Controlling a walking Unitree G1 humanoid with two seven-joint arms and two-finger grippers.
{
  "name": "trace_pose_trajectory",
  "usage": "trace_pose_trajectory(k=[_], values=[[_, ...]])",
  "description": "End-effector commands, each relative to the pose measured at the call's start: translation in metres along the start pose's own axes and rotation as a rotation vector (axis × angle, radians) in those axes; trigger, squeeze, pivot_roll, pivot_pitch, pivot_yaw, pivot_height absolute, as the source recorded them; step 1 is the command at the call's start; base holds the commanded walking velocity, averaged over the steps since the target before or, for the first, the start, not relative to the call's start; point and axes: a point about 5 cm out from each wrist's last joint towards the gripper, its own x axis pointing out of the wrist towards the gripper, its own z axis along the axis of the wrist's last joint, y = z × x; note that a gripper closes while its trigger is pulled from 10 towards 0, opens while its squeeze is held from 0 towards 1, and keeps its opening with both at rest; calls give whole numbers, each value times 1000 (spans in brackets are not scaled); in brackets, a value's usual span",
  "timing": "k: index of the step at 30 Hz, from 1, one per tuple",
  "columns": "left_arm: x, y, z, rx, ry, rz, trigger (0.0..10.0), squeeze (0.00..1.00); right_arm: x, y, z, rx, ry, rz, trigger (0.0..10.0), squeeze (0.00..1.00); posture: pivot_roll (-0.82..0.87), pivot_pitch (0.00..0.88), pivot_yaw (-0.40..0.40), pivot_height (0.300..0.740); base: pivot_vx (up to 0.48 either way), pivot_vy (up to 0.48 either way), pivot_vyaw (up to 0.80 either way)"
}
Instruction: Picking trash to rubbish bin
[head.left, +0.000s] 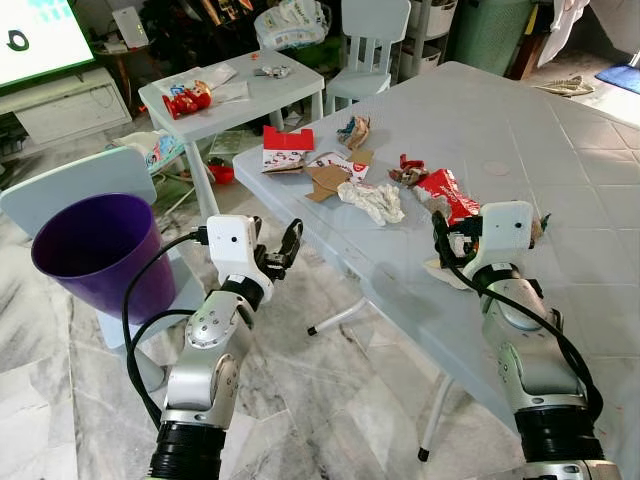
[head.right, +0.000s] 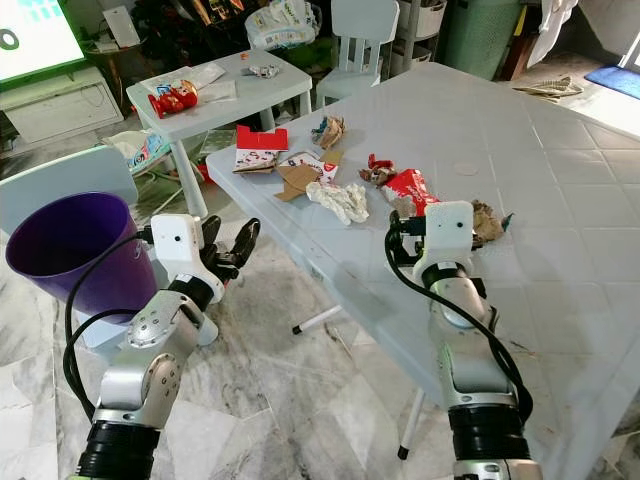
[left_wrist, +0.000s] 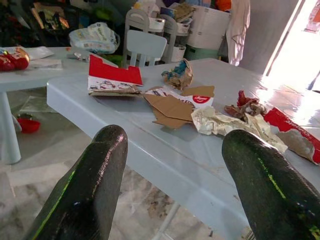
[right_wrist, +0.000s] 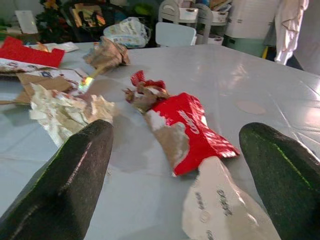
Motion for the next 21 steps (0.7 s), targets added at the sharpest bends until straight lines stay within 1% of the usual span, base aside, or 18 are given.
trace_pose_trajectory(k=[1,5,11,21], values=[[2,2,3,22,-10,14,10000,0,4,4,5,-4,-19,17,10000,0,31,20,8,740,0,0,0],[1,5,6,31,-20,23,10000,0,6,5,4,-4,-20,24,10000,0,51,2,5,740,0,0,0],[-3,12,6,46,-27,55,10000,0,7,6,2,-1,-15,39,10000,0,70,0,-6,740,0,0,0],[-3,19,5,63,-36,86,10000,0,5,-6,-6,-23,-3,28,10000,0,97,0,-22,740,0,0,0]])
